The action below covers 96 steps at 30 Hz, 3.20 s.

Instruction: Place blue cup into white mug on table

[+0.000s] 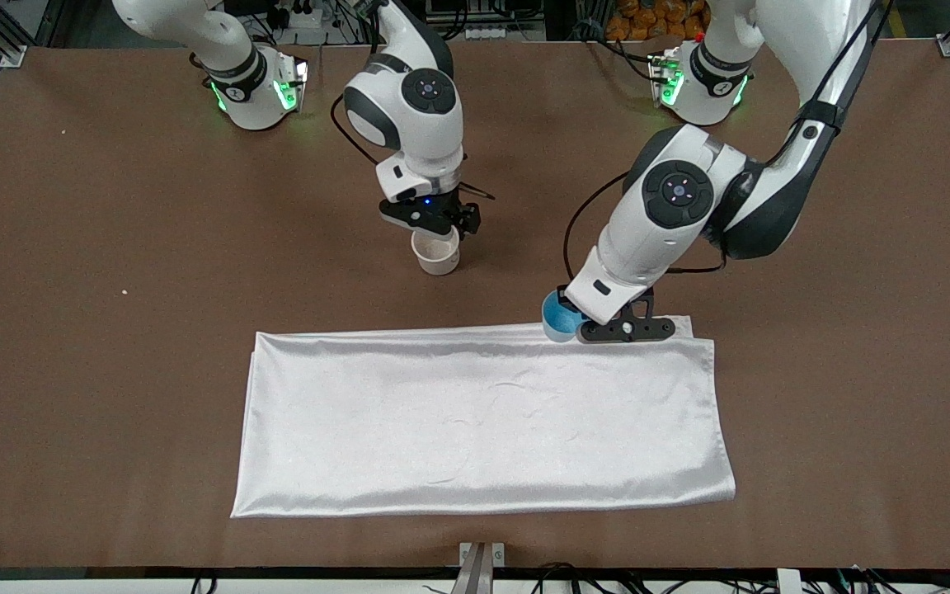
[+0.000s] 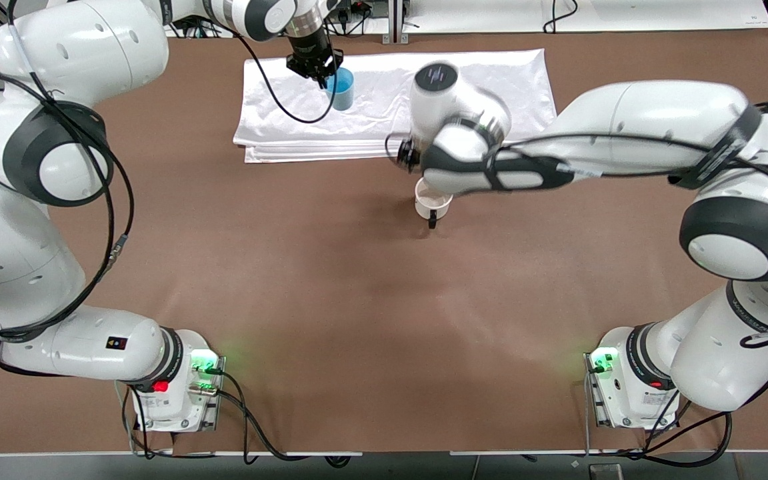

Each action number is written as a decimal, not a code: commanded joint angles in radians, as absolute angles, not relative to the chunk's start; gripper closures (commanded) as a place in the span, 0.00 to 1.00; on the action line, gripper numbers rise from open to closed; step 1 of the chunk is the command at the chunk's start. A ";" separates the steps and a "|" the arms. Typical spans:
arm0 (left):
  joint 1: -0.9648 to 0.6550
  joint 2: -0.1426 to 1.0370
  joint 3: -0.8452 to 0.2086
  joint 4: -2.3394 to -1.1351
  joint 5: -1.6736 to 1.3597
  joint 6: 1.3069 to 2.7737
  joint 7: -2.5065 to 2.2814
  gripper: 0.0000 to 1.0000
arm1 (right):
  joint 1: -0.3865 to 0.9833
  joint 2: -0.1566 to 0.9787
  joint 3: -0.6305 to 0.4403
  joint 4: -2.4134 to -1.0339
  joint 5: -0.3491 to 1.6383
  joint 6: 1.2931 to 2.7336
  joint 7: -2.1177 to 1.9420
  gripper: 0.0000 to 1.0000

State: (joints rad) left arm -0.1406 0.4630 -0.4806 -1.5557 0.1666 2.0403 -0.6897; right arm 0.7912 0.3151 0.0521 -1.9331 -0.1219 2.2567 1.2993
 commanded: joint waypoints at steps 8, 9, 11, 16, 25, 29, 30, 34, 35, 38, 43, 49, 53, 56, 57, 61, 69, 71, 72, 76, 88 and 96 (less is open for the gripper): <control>-0.218 0.446 -0.499 -1.554 0.184 2.023 -0.868 1.00 | 0.519 0.324 0.061 -1.842 -0.130 2.206 0.922 0.00; -0.228 0.446 -0.500 -1.549 0.184 2.023 -0.883 1.00 | 0.496 0.325 0.061 -1.839 -0.130 2.206 0.887 0.00; -0.250 0.446 -0.499 -1.548 0.186 2.023 -0.914 1.00 | 0.448 0.328 0.061 -1.836 -0.130 2.206 0.821 0.00; -0.281 0.446 -0.500 -1.546 0.186 2.023 -0.957 1.00 | 0.330 0.331 0.063 -1.838 -0.127 2.207 0.645 0.00; -0.359 0.475 -0.500 -1.525 0.173 2.023 -1.063 1.00 | 0.181 0.364 0.061 -1.836 -0.127 2.217 0.404 0.00; -0.402 0.483 -0.500 -1.520 0.173 2.023 -1.121 1.00 | 0.152 0.368 0.061 -1.833 -0.127 2.217 0.359 0.00; -0.408 0.483 -0.500 -1.520 0.173 2.023 -1.132 1.00 | 0.149 0.368 0.061 -1.833 -0.127 2.217 0.353 0.00; -0.433 0.482 -0.502 -1.520 0.173 2.023 -1.150 1.00 | 0.135 0.368 0.061 -1.835 -0.127 2.215 0.319 0.00; -0.442 0.483 -0.502 -1.520 0.173 2.025 -1.155 1.00 | 0.127 0.368 0.061 -1.836 -0.127 2.215 0.304 0.00; -0.485 0.502 -0.502 -1.520 0.170 2.026 -1.175 1.00 | 0.110 0.368 0.061 -1.838 -0.126 2.217 0.259 0.00; -0.514 0.535 -0.500 -1.520 0.173 2.036 -1.200 1.00 | 0.098 0.367 0.061 -1.842 -0.127 2.215 0.233 0.00; -0.561 0.551 -0.499 -1.522 0.173 2.039 -1.206 1.00 | 0.055 0.367 0.064 -1.842 -0.123 2.214 0.114 0.00; -0.564 0.554 -0.499 -1.522 0.172 2.039 -1.215 1.00 | 0.054 0.359 0.063 -1.845 -0.121 2.206 0.103 0.00; -0.566 0.560 -0.499 -1.522 0.173 2.039 -1.221 1.00 | 0.035 0.357 0.064 -1.847 -0.120 2.206 0.055 0.00; -0.566 0.564 -0.499 -1.523 0.175 2.039 -1.223 1.00 | 0.031 0.356 0.064 -1.847 -0.120 2.204 0.040 0.00; -0.578 0.578 -0.499 -1.523 0.181 2.039 -1.226 1.00 | 0.023 0.348 0.066 -1.851 -0.118 2.201 0.032 0.00; -0.583 0.617 -0.494 -1.522 0.186 2.069 -1.226 1.00 | 0.025 0.290 0.066 -1.919 0.023 2.207 0.031 0.00; -0.583 0.621 -0.494 -1.522 0.186 2.079 -1.226 1.00 | 0.026 0.253 0.067 -1.954 0.028 2.214 0.028 0.00; -0.583 0.624 -0.492 -1.522 0.186 2.080 -1.226 1.00 | 0.028 0.230 0.067 -1.980 0.032 2.214 0.026 0.00; -0.581 0.632 -0.492 -1.520 0.184 2.085 -1.226 1.00 | 0.044 0.135 0.071 -2.078 0.032 2.223 0.025 0.00; -0.581 0.650 -0.468 -1.519 0.183 2.102 -1.224 0.60 | 0.003 -0.052 0.064 -2.266 0.032 2.269 -0.147 0.00; -0.580 0.644 -0.463 -1.508 0.183 2.106 -1.224 0.00 | -0.037 -0.057 0.063 -2.258 0.028 2.261 -0.224 0.00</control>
